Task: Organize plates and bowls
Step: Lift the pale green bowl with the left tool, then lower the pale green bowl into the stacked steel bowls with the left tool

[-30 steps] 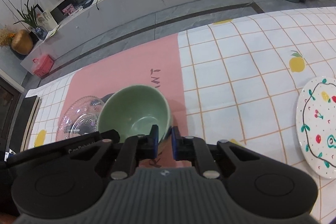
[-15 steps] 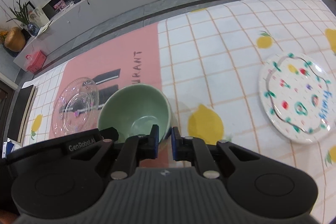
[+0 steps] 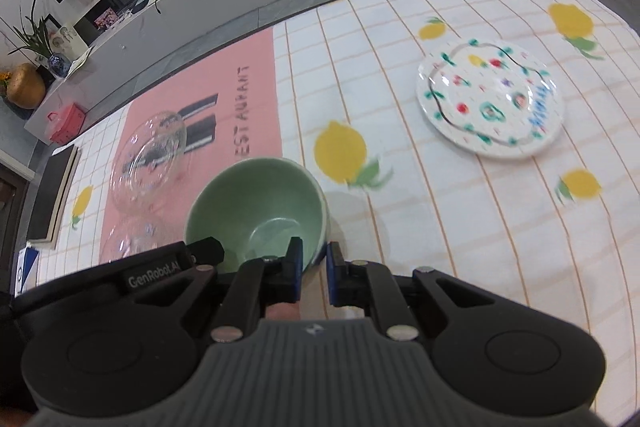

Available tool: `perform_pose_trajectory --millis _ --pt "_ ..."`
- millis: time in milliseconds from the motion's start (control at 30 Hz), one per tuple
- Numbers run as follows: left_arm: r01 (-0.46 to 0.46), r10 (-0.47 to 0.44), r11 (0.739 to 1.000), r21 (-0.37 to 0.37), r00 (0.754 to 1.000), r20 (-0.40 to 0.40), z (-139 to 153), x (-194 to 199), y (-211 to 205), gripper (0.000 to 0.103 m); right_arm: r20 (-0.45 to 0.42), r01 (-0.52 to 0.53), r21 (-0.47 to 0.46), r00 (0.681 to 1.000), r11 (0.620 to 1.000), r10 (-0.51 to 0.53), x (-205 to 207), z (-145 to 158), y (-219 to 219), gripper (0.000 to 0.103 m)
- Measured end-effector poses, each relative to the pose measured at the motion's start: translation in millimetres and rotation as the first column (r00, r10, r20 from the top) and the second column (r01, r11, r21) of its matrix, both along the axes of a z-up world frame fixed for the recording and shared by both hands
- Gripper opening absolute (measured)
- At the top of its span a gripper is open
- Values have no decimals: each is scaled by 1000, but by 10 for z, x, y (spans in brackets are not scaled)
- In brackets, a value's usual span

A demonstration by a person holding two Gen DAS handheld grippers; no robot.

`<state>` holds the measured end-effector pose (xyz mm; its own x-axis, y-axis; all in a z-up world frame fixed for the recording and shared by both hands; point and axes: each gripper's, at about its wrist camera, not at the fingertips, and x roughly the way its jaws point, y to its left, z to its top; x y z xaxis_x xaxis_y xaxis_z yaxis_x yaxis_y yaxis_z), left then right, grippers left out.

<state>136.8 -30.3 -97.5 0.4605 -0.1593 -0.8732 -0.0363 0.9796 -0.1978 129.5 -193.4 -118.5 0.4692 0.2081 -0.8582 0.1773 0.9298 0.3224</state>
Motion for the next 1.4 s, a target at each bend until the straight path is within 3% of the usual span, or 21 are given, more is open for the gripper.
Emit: perform_pose_trajectory --millis 267,667,867,967,1200,1400 --pt "17 -17 1000 13 999 -27 -69 -413 -14 10 -53 -8 21 999 1000 9 -423 -87 -40 9" --pt "30 -28 999 23 998 -57 -263 -501 7 10 -86 -13 30 996 999 16 -425 -208 -45 9" --pt "30 -29 1000 4 997 -66 -336 -455 24 11 -131 3 47 991 999 3 -353 -346 -65 21" --pt "35 -34 999 7 997 -69 -364 -444 8 11 -110 -9 68 994 998 16 -365 -369 -55 12" --pt "55 -53 998 21 996 -72 -335 -453 -7 10 -125 2 66 992 998 6 -381 -358 -41 11" --pt "64 -63 997 34 997 -42 -143 -531 13 10 -111 -11 73 994 997 19 -453 -190 -24 11"
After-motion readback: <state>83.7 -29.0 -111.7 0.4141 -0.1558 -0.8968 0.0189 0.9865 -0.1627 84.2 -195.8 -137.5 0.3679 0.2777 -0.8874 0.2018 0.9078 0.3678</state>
